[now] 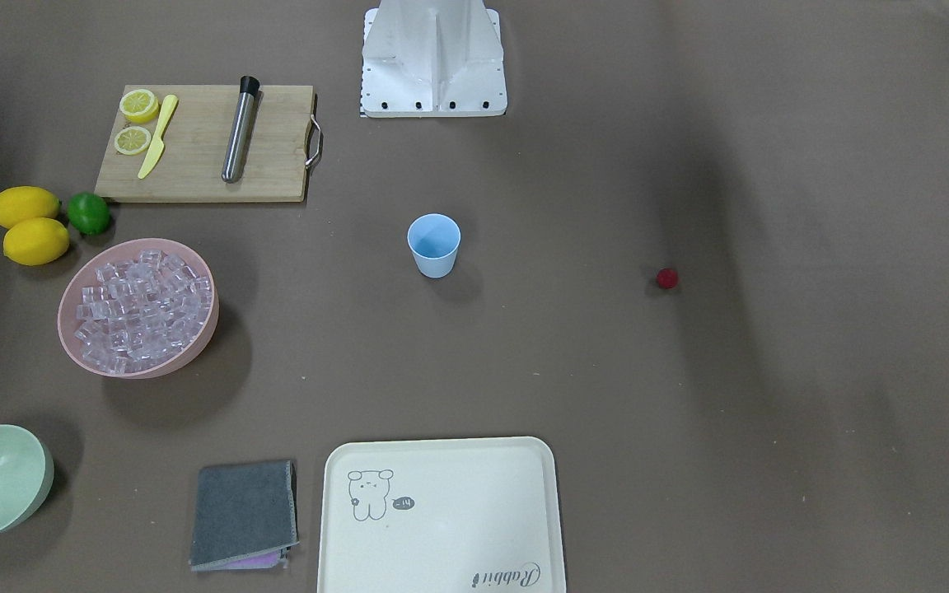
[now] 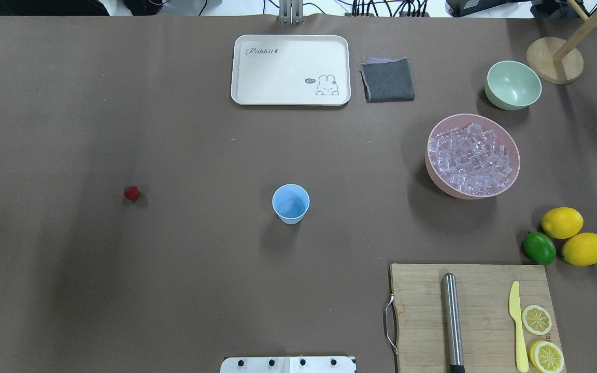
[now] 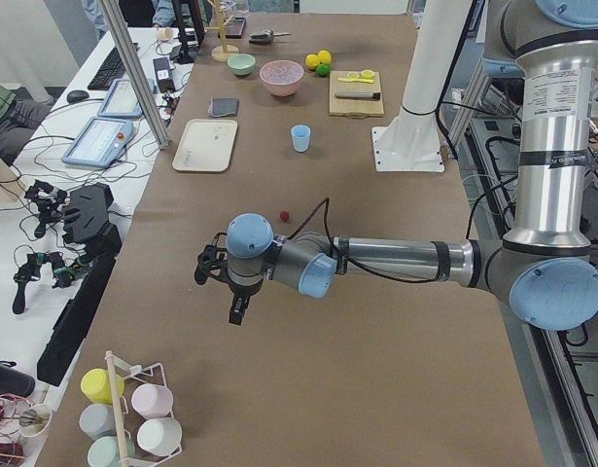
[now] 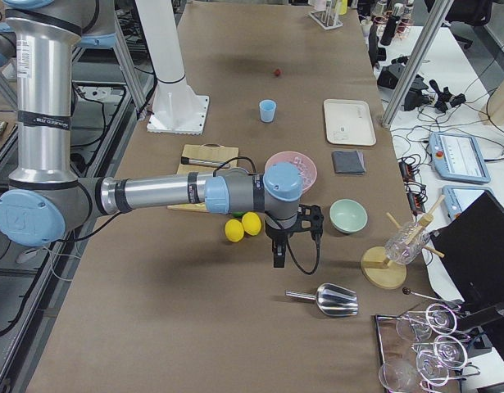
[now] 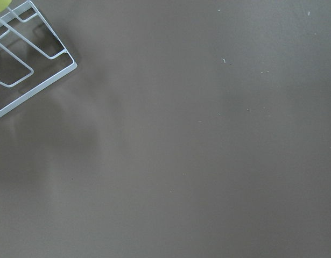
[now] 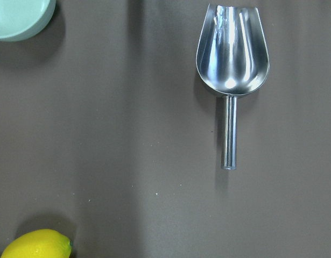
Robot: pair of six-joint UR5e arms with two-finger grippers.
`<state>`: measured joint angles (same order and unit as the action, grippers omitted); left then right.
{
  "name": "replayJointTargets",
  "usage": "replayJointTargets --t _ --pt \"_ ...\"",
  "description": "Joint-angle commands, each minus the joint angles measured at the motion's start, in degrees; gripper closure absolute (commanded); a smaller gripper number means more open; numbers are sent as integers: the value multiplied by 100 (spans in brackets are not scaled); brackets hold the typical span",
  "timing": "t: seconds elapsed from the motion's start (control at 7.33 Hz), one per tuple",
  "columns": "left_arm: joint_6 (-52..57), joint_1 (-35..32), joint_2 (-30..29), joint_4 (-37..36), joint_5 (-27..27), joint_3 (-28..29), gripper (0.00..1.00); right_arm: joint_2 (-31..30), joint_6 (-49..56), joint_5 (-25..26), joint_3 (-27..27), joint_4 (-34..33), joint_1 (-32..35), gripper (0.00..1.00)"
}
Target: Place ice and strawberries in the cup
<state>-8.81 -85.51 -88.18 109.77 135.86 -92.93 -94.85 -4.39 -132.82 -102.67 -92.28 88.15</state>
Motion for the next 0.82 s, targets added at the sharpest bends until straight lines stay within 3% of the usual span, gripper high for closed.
replayJointTargets --t 0.0,0.68 --pt "-24 -9 29 -17 19 -14 2 54 8 28 10 8 0 0" --pt "-25 -9 108 -17 10 -58 2 -103 96 -278 -69 157 26 0"
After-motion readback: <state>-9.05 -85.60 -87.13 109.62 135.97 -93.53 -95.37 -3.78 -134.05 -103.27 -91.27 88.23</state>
